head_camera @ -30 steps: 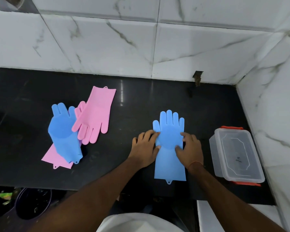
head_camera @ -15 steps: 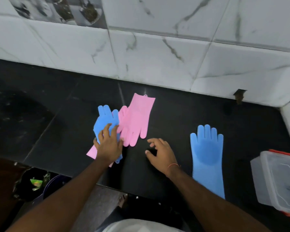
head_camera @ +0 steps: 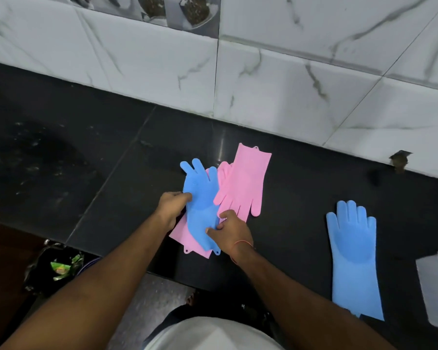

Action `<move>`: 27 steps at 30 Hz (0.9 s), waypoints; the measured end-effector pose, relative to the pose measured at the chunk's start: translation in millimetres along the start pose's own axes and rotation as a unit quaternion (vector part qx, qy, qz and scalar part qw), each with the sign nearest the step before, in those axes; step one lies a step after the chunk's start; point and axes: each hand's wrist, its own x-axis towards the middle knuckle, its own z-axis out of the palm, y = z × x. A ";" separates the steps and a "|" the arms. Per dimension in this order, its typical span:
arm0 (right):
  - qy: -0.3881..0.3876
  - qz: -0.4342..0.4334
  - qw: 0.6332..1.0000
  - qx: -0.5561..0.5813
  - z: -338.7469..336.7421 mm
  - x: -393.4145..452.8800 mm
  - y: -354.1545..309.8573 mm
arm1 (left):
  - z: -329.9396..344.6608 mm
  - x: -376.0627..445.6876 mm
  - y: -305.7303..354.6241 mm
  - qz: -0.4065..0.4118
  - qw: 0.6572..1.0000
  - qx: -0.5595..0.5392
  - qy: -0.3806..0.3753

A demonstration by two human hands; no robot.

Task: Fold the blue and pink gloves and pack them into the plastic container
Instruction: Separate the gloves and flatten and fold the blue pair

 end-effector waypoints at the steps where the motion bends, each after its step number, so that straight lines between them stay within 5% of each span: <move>1: -0.005 0.016 1.000 0.026 1.6 0.8 -1.6 | -0.1 -2.3 4.0 -0.010 1.000 -0.027 -0.009; 8: -0.128 0.043 0.933 0.333 -17.1 -2.6 -3.1 | -2.8 -22.4 22.4 0.002 0.960 -0.188 -0.208; 16: -0.117 -0.036 0.880 0.459 -65.1 -14.2 28.6 | 34.6 -35.5 34.5 0.068 0.908 -0.269 -0.314; 22: 0.024 -0.060 0.905 0.420 -103.0 -22.2 84.4 | 125.7 -43.4 34.1 0.037 0.918 -0.183 -0.350; 27: 0.112 -0.011 0.944 0.310 -134.1 -30.9 153.9 | 197.3 -40.2 26.7 0.074 0.950 -0.109 -0.283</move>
